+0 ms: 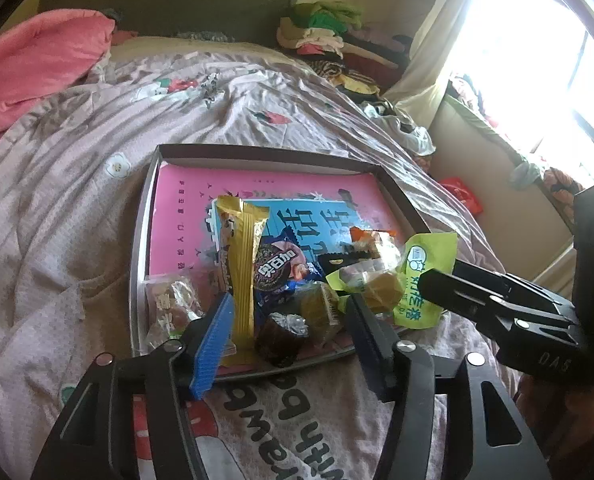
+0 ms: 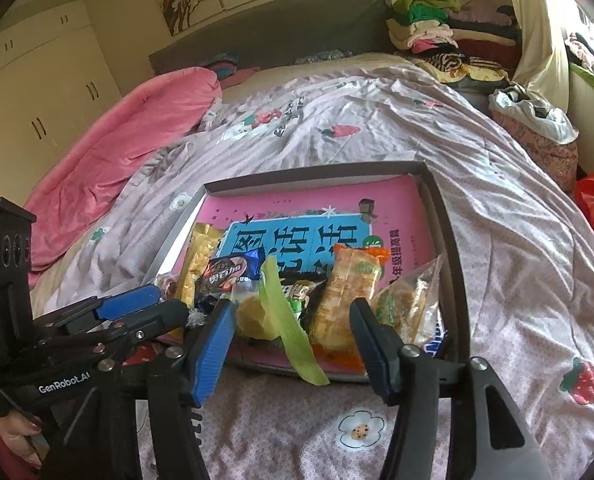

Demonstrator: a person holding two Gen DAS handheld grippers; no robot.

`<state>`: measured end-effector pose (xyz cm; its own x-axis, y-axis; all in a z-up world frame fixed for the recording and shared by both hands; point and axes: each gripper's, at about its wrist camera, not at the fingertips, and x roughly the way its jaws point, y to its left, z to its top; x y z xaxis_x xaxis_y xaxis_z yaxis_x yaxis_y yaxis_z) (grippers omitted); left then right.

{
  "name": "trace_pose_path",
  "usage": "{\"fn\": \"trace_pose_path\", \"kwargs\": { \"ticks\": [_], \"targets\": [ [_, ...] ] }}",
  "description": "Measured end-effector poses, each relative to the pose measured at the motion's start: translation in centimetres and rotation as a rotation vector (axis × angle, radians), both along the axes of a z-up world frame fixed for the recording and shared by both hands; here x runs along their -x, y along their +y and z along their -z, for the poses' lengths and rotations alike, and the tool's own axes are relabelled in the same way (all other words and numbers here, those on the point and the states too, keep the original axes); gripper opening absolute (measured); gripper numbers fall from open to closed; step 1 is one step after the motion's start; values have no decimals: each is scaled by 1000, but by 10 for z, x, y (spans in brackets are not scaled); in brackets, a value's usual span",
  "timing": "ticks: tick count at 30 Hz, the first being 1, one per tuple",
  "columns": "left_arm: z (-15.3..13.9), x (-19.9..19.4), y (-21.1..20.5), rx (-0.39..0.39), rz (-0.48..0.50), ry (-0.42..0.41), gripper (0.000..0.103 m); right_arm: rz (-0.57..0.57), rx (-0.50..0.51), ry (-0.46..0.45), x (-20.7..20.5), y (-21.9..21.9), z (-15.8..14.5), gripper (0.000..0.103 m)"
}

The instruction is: Organize snacks

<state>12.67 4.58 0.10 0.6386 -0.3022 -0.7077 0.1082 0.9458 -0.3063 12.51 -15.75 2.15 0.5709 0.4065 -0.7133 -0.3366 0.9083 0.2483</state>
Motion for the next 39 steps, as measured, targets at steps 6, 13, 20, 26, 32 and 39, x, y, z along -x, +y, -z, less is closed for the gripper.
{"fn": "trace_pose_path", "kwargs": {
  "ticks": [6, 13, 20, 26, 32, 39],
  "targets": [
    [-9, 5, -1, -28, -22, -20, 75, 35, 5, -32, 3, -8, -9, 68],
    [-24, 20, -2, -48, -54, -46, 78, 50, 26, -116, 20, -14, -30, 78],
    [-34, 58, -5, -56, -100, -32, 78, 54, 23, -152, 61, -28, -39, 88],
    [-24, 95, -15, -46, -128, 8, 78, 58, 35, -91, 98, -39, -18, 90],
    [-5, 119, -28, -69, -145, 43, 78, 111, 56, -63, 122, -54, 2, 92],
    [0, 122, -33, -88, -155, 50, 78, 108, 55, -90, 128, -57, 4, 97]
  ]
}}
